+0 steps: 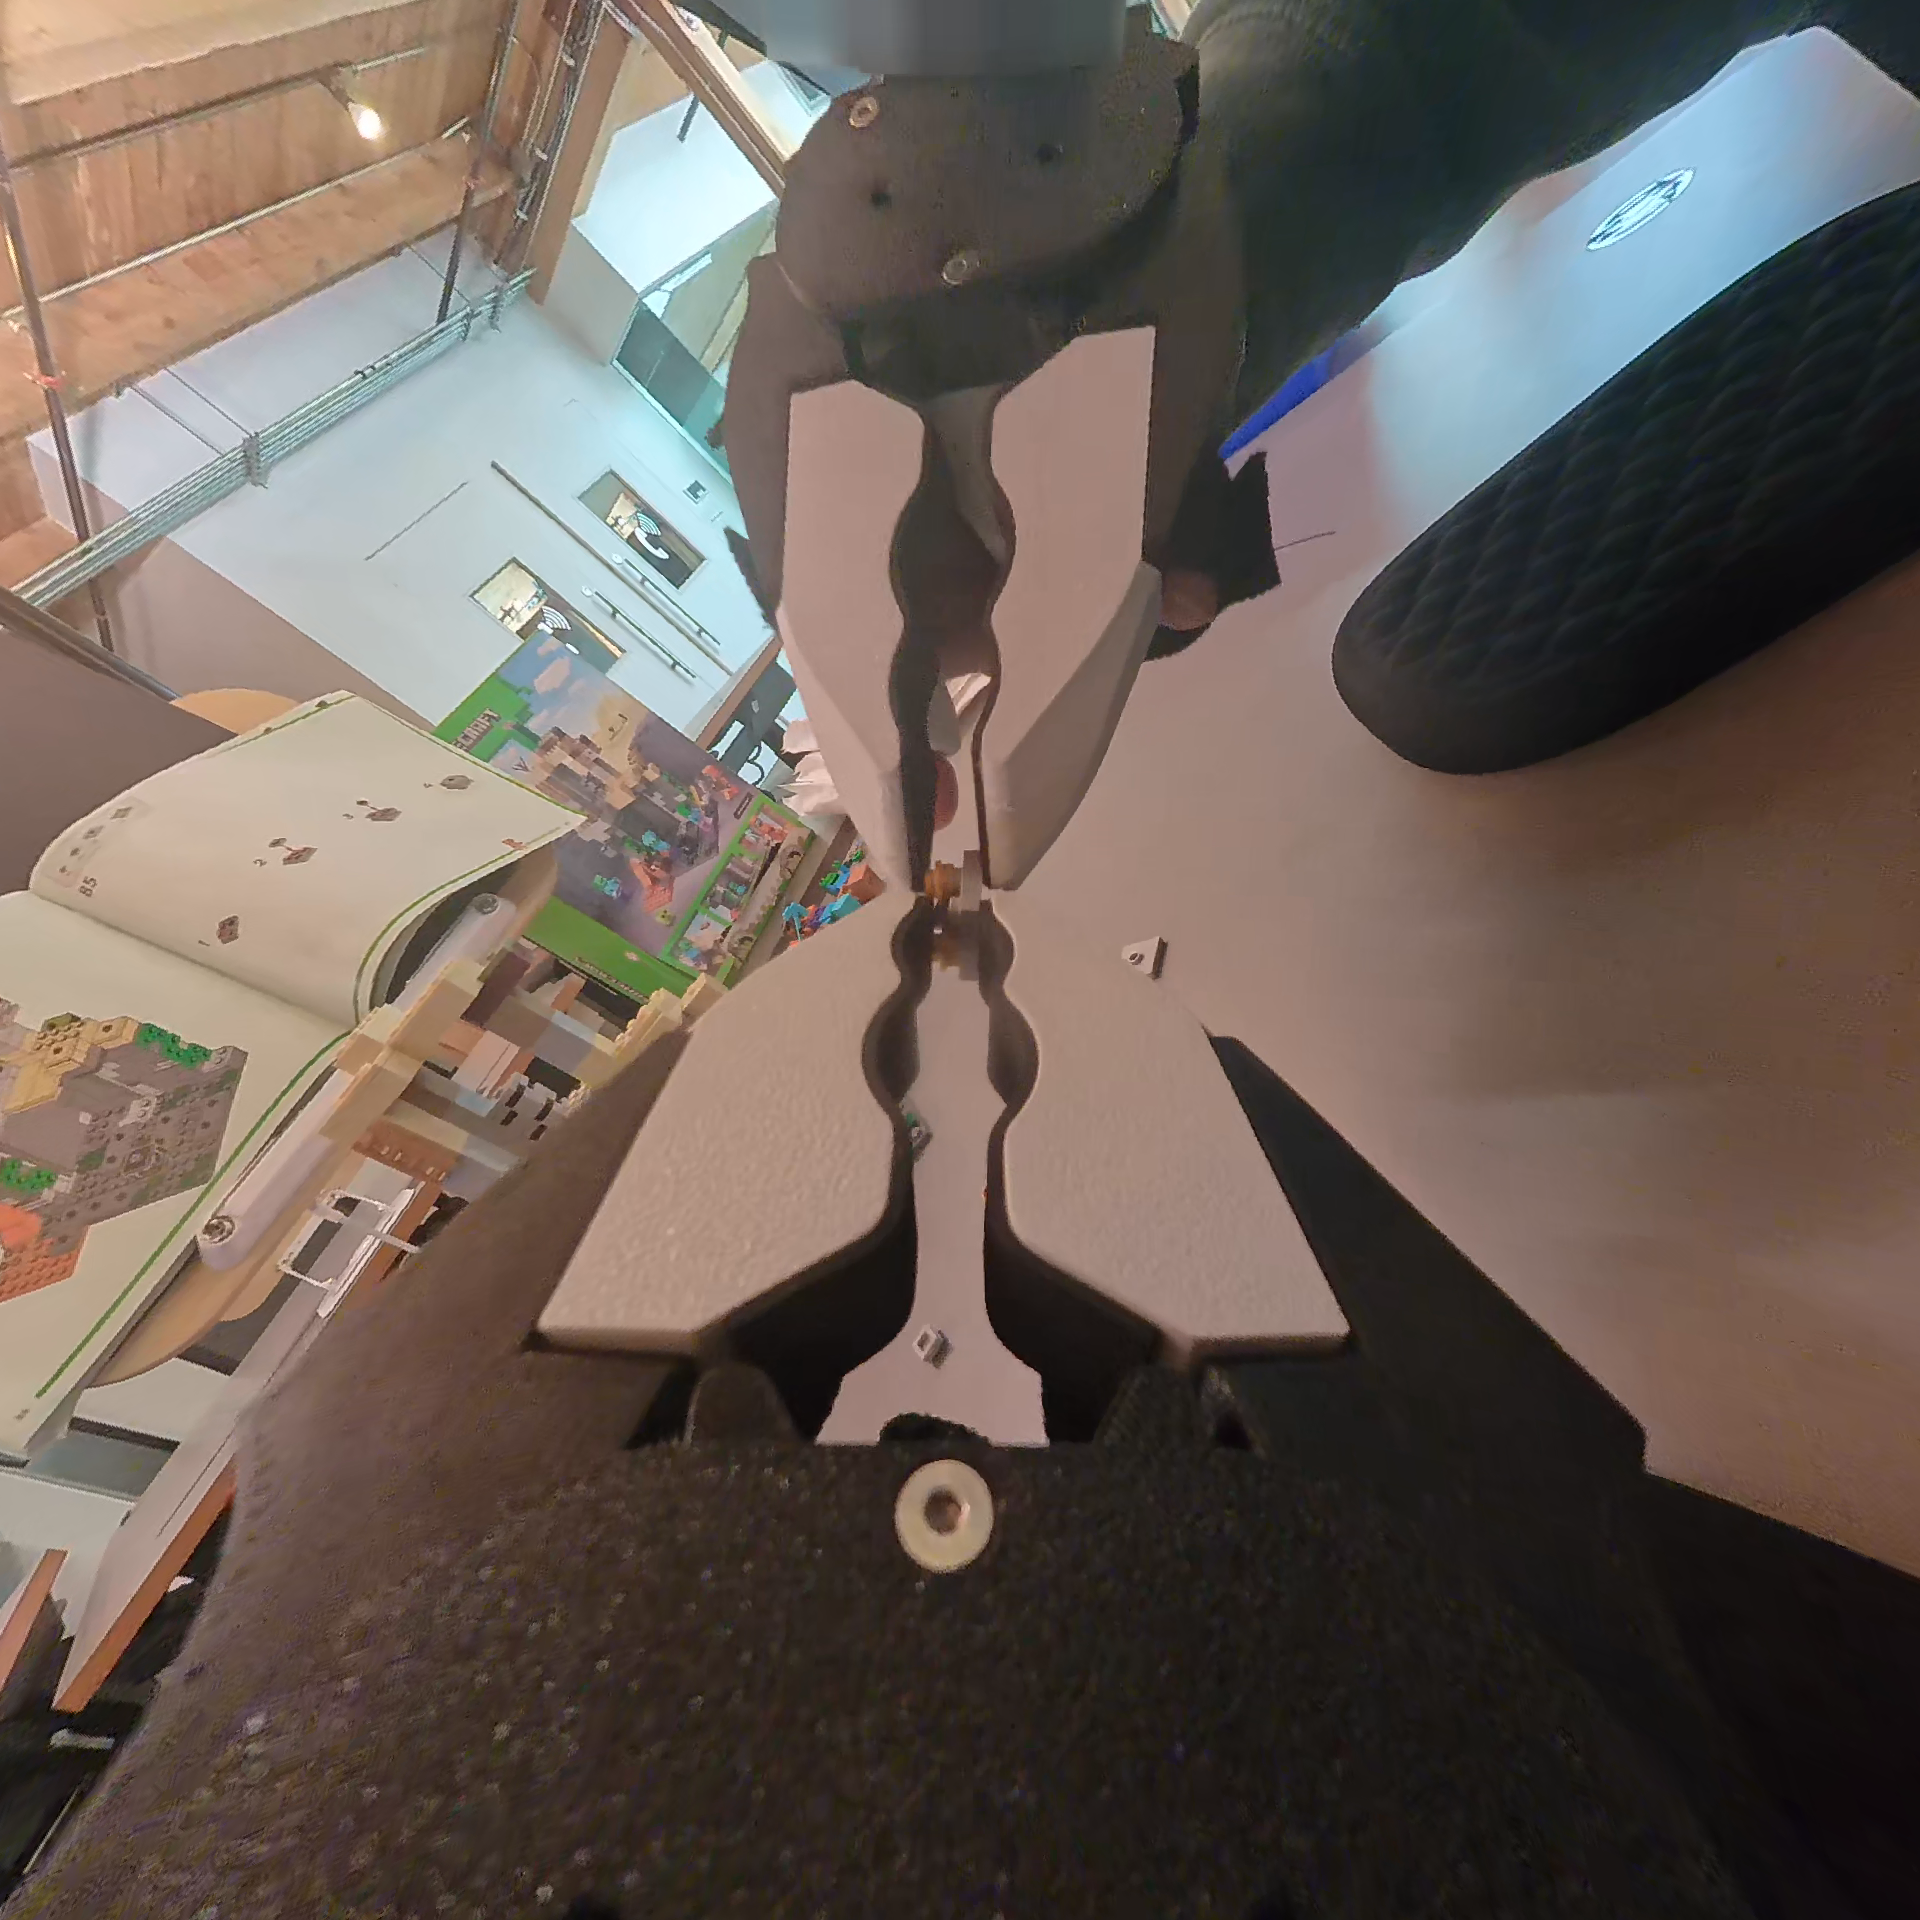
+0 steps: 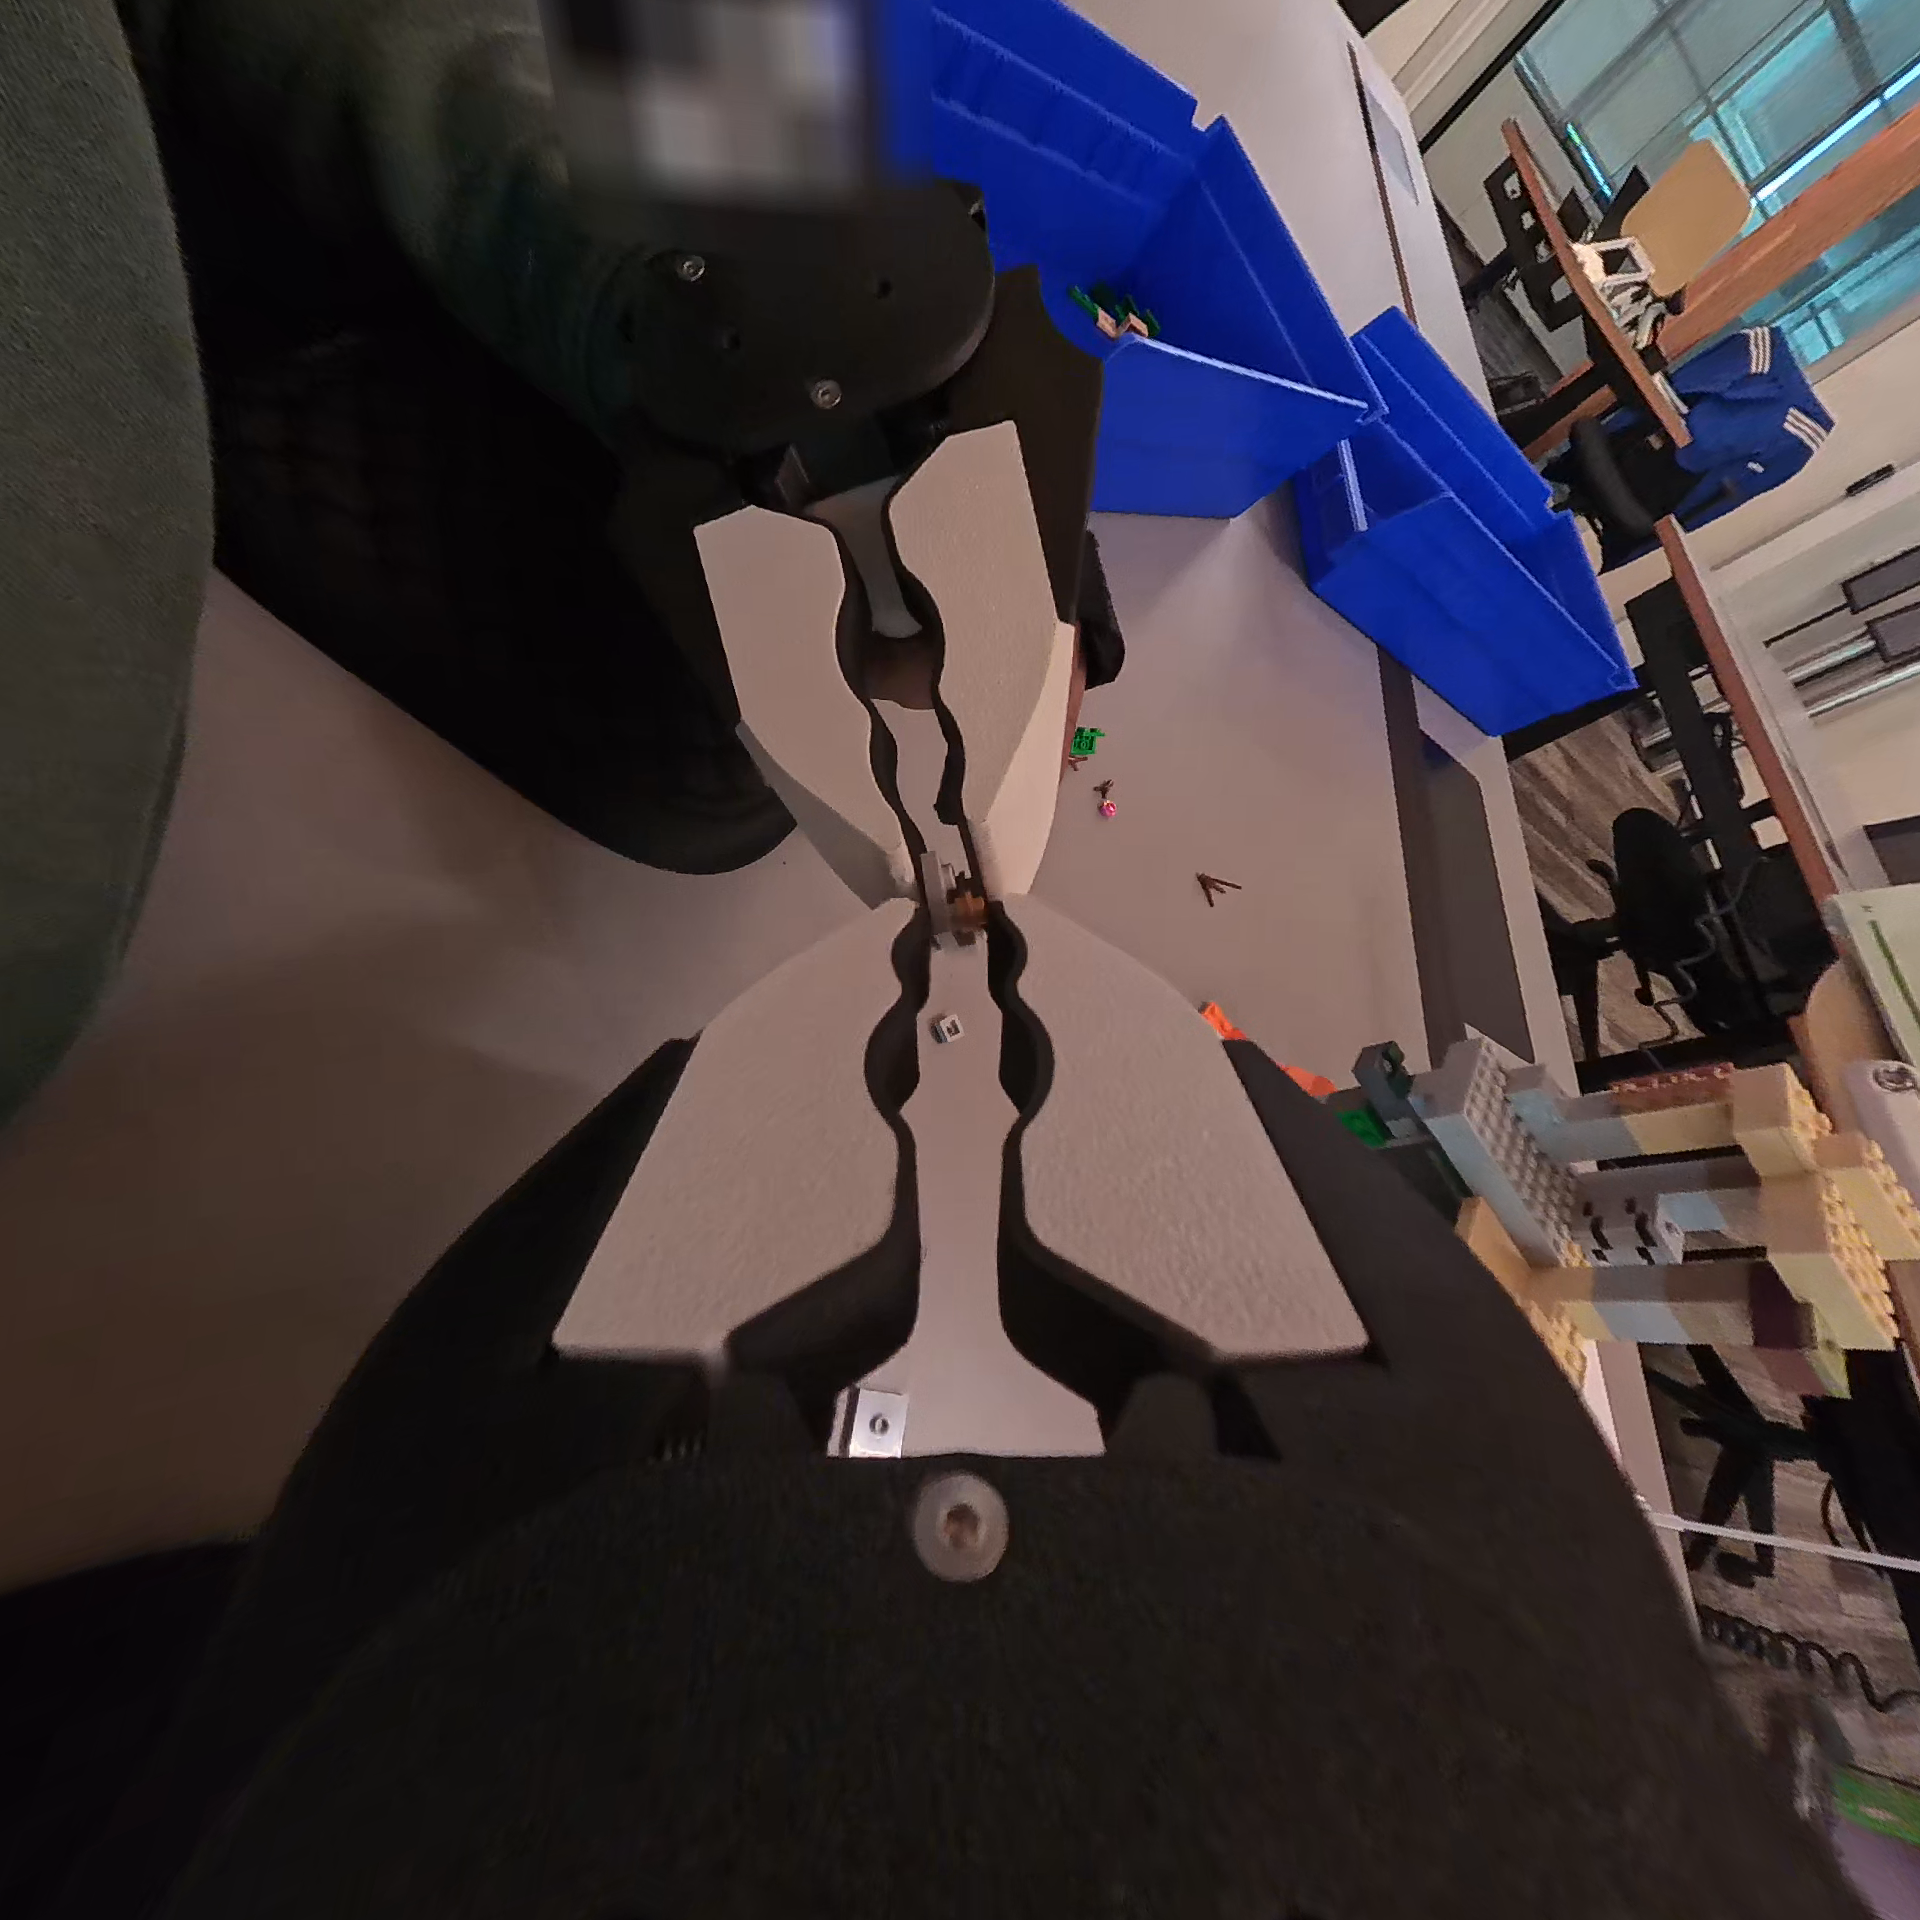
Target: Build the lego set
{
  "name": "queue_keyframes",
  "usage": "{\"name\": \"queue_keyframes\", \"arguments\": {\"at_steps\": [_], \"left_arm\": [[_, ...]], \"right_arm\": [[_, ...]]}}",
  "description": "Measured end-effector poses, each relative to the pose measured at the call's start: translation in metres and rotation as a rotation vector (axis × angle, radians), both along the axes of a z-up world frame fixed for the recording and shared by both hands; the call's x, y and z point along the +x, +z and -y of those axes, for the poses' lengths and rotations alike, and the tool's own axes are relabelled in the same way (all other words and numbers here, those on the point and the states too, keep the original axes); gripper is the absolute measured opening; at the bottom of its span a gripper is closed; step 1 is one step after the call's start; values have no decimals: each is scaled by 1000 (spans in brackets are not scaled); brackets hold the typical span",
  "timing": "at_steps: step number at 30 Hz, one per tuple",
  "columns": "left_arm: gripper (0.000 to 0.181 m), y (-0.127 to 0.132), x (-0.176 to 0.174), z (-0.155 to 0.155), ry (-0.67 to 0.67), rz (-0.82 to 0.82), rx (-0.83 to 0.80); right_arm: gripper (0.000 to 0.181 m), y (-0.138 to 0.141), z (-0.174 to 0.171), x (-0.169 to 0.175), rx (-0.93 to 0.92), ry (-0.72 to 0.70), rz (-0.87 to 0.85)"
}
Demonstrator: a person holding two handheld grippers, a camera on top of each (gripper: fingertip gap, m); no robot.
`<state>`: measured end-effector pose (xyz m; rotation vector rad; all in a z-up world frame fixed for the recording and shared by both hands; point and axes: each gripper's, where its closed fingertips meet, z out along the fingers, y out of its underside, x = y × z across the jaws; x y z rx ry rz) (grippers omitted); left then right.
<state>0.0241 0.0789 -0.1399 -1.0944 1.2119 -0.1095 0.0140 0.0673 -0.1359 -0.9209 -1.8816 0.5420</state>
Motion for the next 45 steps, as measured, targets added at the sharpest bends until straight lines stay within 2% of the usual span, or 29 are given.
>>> {"name": "queue_keyframes", "arguments": {"at_steps": [10,21,29,32,34,39,42,45], "left_arm": [[7,3,0,2,-20,37,-45],[7,1,4,9,-64,36,-67],[7,2,2,4,-43,46,-77],[7,3,0,0,-16,50,-85],[7,2,-4,-3,9,52,-94],[7,0,-8,-12,66,56,-135],[7,-4,-10,-17,93,60,-177],[7,-8,-8,-19,102,46,-194]], "right_arm": [[8,5,2,0,55,4,-29],[6,3,7,2,21,-8,-15],[8,5,2,1,-111,-71,-85],[15,12,-5,3,-181,-102,-136],[13,19,-29,12,-208,-210,-165],[5,33,-120,60,-147,-635,-229],[1,29,-162,96,-141,-866,-236],[0,15,-195,125,-147,-1033,-216]]}}
